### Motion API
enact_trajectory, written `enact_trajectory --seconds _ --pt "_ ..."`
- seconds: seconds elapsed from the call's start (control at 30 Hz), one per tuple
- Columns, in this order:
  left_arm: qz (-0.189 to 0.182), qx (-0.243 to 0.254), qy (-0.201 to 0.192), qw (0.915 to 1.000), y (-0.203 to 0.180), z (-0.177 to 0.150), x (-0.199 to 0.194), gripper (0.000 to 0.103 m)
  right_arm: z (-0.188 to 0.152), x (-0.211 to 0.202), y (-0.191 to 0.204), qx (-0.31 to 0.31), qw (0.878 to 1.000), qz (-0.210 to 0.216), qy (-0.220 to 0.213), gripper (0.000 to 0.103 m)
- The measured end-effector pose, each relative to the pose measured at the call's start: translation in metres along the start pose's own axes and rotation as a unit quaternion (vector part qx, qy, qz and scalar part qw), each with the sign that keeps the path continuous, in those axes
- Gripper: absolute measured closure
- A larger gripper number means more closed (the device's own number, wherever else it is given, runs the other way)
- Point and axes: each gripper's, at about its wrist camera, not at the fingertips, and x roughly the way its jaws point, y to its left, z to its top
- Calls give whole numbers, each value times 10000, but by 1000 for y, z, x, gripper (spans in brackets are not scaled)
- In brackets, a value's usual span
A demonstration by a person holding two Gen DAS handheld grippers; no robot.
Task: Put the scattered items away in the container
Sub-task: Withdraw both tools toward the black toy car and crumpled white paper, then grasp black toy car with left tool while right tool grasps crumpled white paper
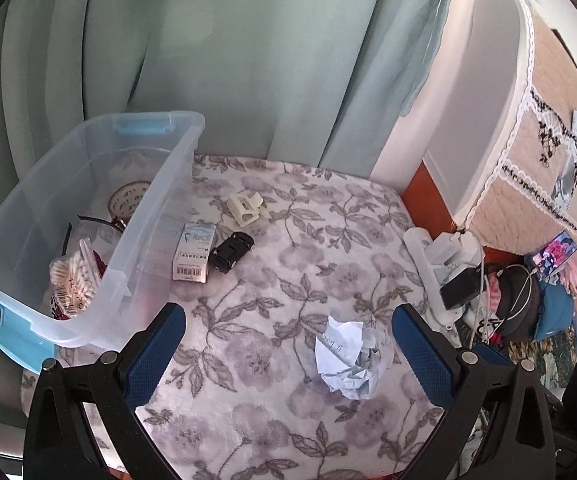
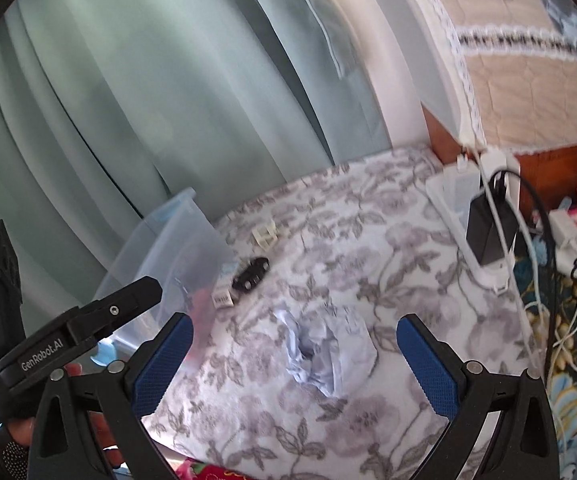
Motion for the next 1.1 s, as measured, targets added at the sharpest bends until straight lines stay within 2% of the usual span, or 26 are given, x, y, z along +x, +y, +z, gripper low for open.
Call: enact_trajectory --seconds 0.2,0.43,0.57,0.8,0.9,1.1 --pt "-17 94 323 9994 7 -7 32 0 -14 35 -8 30 9985 -84 545 0" --pt "-252 220 570 9978 14 -8 62 0 -24 68 -7 30 9952 -82 971 0" --pt "-138 452 662 9967 15 -9 78 0 -29 90 -9 -7 9930 -263 1155 2" --pt "38 579 664 9961 19 -2 105 1 -39 121 -19 96 9881 -500 1452 16" --pt "56 596 651 9961 17 0 118 1 -41 127 -22 143 9881 -450 1463 24" --pt "63 815 495 9954 12 8 139 2 -36 129 -29 267 9901 -365 1325 33"
